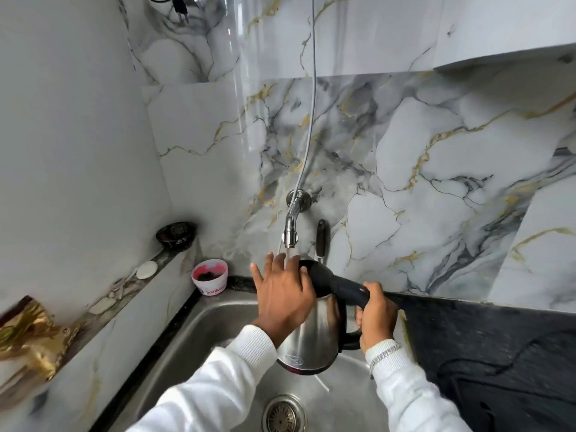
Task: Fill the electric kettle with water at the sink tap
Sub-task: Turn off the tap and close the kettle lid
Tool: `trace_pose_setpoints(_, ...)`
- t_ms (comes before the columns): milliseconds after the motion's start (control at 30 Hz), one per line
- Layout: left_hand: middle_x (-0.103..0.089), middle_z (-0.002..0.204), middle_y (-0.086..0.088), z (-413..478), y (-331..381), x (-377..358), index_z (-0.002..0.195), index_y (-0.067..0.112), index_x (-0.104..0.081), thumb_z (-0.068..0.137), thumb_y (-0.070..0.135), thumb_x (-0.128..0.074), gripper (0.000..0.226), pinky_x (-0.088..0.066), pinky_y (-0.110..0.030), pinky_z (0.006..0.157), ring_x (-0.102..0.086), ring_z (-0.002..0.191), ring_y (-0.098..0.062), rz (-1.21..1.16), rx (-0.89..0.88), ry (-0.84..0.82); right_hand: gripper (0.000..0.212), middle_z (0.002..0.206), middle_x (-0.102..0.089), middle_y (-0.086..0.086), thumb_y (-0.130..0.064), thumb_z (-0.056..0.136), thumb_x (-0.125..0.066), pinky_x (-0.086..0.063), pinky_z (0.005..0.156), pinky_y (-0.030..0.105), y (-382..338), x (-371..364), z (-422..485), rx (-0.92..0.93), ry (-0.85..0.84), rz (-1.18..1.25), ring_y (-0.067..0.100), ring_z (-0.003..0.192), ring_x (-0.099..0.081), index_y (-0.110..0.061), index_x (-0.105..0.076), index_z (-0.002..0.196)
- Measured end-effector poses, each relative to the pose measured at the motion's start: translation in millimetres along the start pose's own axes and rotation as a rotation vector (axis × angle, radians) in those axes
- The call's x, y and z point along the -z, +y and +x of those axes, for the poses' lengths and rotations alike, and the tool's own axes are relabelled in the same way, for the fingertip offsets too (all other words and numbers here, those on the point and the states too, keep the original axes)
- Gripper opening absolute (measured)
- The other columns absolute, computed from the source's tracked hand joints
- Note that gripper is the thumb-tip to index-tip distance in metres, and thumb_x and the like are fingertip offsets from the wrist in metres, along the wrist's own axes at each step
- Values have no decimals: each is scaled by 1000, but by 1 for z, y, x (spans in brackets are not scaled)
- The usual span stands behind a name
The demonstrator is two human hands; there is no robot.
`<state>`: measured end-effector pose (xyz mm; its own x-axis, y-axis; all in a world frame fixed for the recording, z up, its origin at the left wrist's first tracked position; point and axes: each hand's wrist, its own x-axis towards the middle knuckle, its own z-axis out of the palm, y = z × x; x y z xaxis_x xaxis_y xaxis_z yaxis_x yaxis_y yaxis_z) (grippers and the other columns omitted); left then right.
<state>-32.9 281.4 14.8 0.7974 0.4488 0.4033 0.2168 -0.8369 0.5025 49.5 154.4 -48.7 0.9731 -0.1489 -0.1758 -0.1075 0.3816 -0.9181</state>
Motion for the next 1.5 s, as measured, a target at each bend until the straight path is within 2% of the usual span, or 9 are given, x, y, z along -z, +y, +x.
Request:
trace_pose_setpoints(267,-48,147,1,-43,36,7,134,17,-48,98,31,-32,42,6,-66,116,-9,152,-18,-140,-38,49,25,43,-43,1,-32,66,-59,-26,34,16,-29,34,-31,29,17,49,12,32,-37,-8,-58,57)
trace_pose_setpoints(433,-25,161,-1,-60,49,3,148,15,-30,94,44,-24,61,10,-61,116,5,152,-18,-190,-97,-115,26,45,-44,0,-35,61,-61,-27,33,16,-45,69,-35,55,37,54,11,33,-38,-14,-55,48)
trace_pose_setpoints(500,-22,162,-4,-67,57,-1,150,14,-25,91,44,-25,66,0,-52,122,-1,152,-20,-350,-117,-117,26,44,-43,0,-36,60,-61,-26,33,16,-57,87,-33,56,47,71,11,32,-38,-15,-54,48)
trace_pose_setpoints(567,-36,154,-3,-78,67,-8,147,12,-33,93,38,-31,59,-18,-34,119,-26,146,-17,-565,-30,-10,28,43,-41,2,-39,59,-61,-24,33,17,-69,107,-29,68,60,87,13,31,-36,-14,-52,48)
trace_pose_setpoints(667,-61,103,19,-93,81,-22,104,30,-63,100,29,-38,25,-35,-26,92,-54,94,6,-799,111,1,27,42,-44,0,-33,69,-61,-25,33,18,-91,135,-24,76,80,106,12,31,-39,-12,-54,53)
trace_pose_setpoints(767,-49,67,7,-102,100,-44,82,18,-58,95,22,-40,23,-37,-31,70,-46,71,-13,-872,42,-123,27,48,-41,5,-31,70,-61,-23,34,19,-113,172,-15,131,107,70,14,32,-35,-10,-51,57)
trace_pose_setpoints(933,-58,70,11,-124,147,-72,87,10,-63,95,3,-46,20,-42,-26,73,-50,68,-5,-983,-14,-311,29,41,-39,4,-32,68,-60,-21,35,22,-137,244,-4,213,152,20,16,32,-32,-9,-49,55)
trace_pose_setpoints(1233,-64,82,-12,-156,201,-126,92,-8,-62,93,-2,-50,13,-49,-35,76,-56,75,-21,-1007,-35,-539,28,35,-40,-2,-29,68,-62,-20,33,19,-146,342,13,250,280,-20,15,26,-31,-12,-48,52)
trace_pose_setpoints(1500,-67,75,-1,-157,200,-142,84,13,-66,89,0,-57,17,-52,-36,81,-62,72,-16,-912,-84,-597,27,35,-42,-3,-28,70,-61,-21,33,20,-133,362,25,236,274,-27,15,27,-33,-11,-48,54)
